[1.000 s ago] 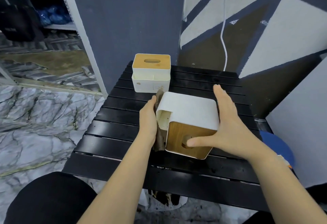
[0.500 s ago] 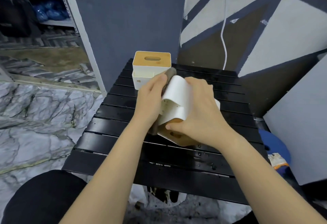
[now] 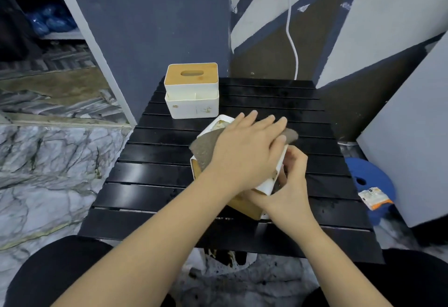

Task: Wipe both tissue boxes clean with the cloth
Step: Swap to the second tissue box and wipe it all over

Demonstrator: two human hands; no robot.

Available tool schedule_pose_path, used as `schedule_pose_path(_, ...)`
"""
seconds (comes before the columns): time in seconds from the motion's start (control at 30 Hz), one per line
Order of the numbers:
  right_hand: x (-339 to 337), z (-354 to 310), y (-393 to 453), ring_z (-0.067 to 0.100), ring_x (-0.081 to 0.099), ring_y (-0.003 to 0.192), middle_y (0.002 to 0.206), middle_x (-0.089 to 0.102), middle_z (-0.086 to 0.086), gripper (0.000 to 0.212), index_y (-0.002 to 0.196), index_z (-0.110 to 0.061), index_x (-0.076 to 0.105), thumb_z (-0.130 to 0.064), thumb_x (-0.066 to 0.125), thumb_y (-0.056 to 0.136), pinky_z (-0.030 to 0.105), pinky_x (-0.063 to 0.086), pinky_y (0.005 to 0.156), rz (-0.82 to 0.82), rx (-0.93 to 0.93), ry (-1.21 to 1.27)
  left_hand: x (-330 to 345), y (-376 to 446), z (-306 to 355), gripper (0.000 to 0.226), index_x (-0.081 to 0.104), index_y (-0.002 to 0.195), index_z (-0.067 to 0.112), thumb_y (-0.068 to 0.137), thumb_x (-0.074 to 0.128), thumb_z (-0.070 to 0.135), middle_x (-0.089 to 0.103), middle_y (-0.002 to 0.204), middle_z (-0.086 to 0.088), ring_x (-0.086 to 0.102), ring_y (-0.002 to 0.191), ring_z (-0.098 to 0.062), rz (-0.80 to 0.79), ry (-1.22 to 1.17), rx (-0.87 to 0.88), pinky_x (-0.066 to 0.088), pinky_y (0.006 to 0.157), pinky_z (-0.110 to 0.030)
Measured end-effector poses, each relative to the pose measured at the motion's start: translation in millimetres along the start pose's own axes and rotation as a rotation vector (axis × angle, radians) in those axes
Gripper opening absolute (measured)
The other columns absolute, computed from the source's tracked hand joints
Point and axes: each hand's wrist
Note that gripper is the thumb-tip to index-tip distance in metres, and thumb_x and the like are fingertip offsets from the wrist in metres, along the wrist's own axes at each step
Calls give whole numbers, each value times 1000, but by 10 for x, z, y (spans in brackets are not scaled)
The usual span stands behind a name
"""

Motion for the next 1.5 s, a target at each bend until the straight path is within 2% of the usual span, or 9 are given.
schedule_pose_path(0.13, -14, 27, 1, -16, 48, 124, 140, 44, -19, 106, 141, -22, 31, -7, 99, 60, 3, 43, 93, -15, 12, 13, -175, 88, -429, 43, 51, 145, 43, 105, 34, 46, 46, 154, 19, 35, 147, -14, -60, -100, -252, 30, 116, -38)
schedule_pose_path(0.33, -12, 43, 21, -20, 45, 124, 142, 40, -23, 109, 143, -26, 28, -12, 99, 60, 3, 43, 93, -32, 0, -5, -276, 36, -711, 20, 75, 91, 27, 99, 57, 27, 77, 80, 13, 71, 83, -8, 74, -1182, -648, 53, 79, -27)
schedule_pose_path(0.67, 0, 69, 29, -20, 44, 126, 140, 40, -28, 109, 140, -32, 27, -13, 99, 60, 4, 43, 94, -26, -3, -16, 164, -232, -933, 42, 73, 120, 6, 95, 62, 38, 72, 122, -18, 70, 102, -31, 105, -1585, -916, 52, 100, -45)
schedule_pose_path(0.87, 35, 74, 19, -22, 43, 124, 141, 39, -24, 108, 140, -29, 27, -10, 97, 60, 2, 42, 94, -2, -3, 1, 295, -356, -881, 41, 78, 108, 12, 96, 57, 45, 76, 104, -9, 68, 103, -28, 306, -1536, -993, 50, 101, -43)
schedule_pose_path(0.97, 99, 90, -8, -24, 43, 123, 142, 39, -21, 108, 140, -27, 27, -6, 96, 61, 2, 42, 93, 30, 0, 26, 375, -435, -781, 44, 77, 79, 21, 101, 50, 48, 76, 75, 5, 68, 84, -14, 383, -1352, -1039, 52, 83, -30)
schedule_pose_path(1.07, 136, 92, -35, -23, 43, 123, 142, 39, -19, 107, 140, -26, 27, -3, 96, 61, 2, 42, 93, 44, -3, 43, 424, -550, -614, 63, 44, 51, 18, 107, 38, 47, 47, 49, 9, 45, 51, -4, 571, -1125, -1041, 40, 57, -26)
schedule_pose_path(1.3, 73, 87, -28, -26, 41, 122, 143, 38, -22, 108, 140, -30, 26, -6, 96, 62, 1, 42, 92, -2, 5, 43, 80, -691, -629, 56, 53, 67, 12, 105, 40, 51, 59, 69, 1, 56, 64, -13, 921, -1182, -1254, 45, 59, -25)
schedule_pose_path(1.4, 74, 91, -32, -25, 42, 123, 144, 38, -21, 110, 144, -26, 25, -6, 97, 62, 1, 42, 93, -5, 10, 48, -100, -658, -500, 47, 60, 85, 13, 106, 37, 48, 65, 84, 4, 62, 80, -12, 1151, -1230, -1024, 51, 79, -27)
schedule_pose_path(1.5, 89, 76, -35, -23, 43, 124, 144, 40, -19, 111, 145, -21, 25, -6, 97, 62, 2, 42, 93, 1, 6, 48, -159, -507, -231, 24, 46, 97, 13, 109, 36, 31, 55, 81, 18, 51, 71, 2, 1189, -990, -677, 43, 69, -14)
Point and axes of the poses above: each hand's wrist, its own y-axis towards the middle knuckle, its own x-axis out of the palm, z = x × y
